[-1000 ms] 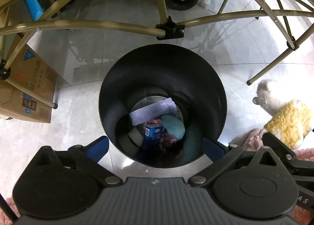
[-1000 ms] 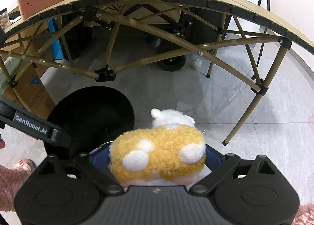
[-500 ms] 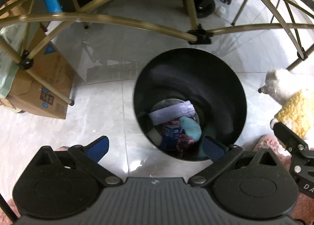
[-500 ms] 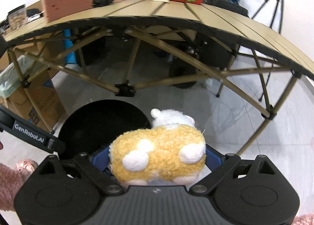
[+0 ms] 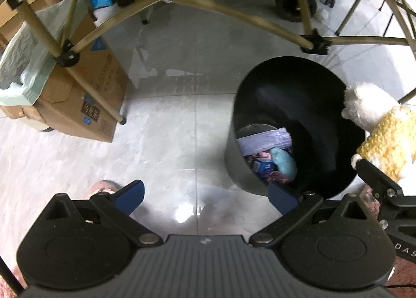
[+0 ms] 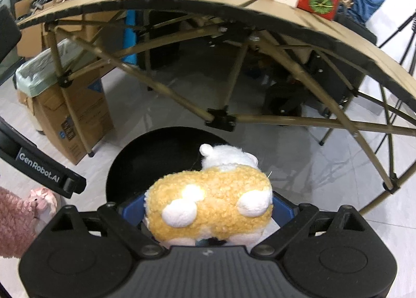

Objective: Collect trash
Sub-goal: 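Move the right gripper with the yellow plush over the bin opening, then open the right gripper to drop the yellow plush into the bin, then withdraw both open grippers from the bin and raise them toward the table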

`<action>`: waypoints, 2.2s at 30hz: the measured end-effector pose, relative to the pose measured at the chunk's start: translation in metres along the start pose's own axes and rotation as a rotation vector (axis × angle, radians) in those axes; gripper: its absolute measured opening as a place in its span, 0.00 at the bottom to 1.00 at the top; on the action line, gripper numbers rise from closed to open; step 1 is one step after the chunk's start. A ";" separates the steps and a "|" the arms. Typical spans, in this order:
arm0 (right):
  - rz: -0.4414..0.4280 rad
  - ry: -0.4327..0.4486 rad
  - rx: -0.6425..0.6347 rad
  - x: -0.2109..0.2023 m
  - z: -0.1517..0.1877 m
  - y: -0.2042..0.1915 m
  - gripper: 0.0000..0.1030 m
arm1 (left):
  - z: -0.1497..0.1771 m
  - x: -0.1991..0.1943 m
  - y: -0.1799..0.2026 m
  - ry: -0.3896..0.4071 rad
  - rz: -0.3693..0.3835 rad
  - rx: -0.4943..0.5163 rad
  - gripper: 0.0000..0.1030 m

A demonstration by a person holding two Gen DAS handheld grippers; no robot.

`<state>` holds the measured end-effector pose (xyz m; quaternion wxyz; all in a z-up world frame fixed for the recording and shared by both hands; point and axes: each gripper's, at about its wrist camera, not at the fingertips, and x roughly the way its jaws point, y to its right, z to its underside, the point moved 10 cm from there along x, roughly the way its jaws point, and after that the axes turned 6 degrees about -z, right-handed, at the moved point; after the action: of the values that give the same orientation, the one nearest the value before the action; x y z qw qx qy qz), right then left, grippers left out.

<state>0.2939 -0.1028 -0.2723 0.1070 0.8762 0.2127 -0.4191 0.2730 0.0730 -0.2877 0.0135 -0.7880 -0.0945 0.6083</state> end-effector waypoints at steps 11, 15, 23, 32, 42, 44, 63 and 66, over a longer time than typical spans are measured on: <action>-0.057 -0.061 0.002 0.036 -0.020 -0.017 0.93 | 0.008 0.018 -0.026 -0.051 -0.037 -0.052 1.00; -0.062 -0.078 0.009 0.050 -0.026 -0.018 0.93 | 0.006 0.020 -0.024 -0.051 -0.033 -0.046 1.00; -0.080 -0.123 0.028 0.071 -0.021 -0.021 0.96 | 0.008 0.025 -0.026 -0.070 -0.037 -0.061 1.00; -0.063 -0.153 0.076 0.077 -0.014 -0.011 1.00 | 0.008 0.028 -0.024 -0.075 -0.038 -0.053 1.00; -0.062 -0.181 0.126 0.076 -0.002 0.002 1.00 | 0.011 0.034 -0.018 -0.092 -0.051 -0.031 1.00; -0.060 -0.184 0.124 0.076 -0.002 0.002 1.00 | 0.012 0.035 -0.016 -0.094 -0.052 -0.026 1.00; -0.060 -0.276 0.127 0.071 0.014 0.003 1.00 | 0.013 0.036 -0.011 -0.094 -0.061 -0.005 1.00; -0.070 -0.291 0.130 0.069 0.017 0.002 1.00 | 0.013 0.037 -0.010 -0.096 -0.065 -0.002 1.00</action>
<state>0.3221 -0.0913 -0.3370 0.0652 0.8031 0.1980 -0.5581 0.2681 0.0877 -0.3247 0.0277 -0.7545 -0.1213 0.6444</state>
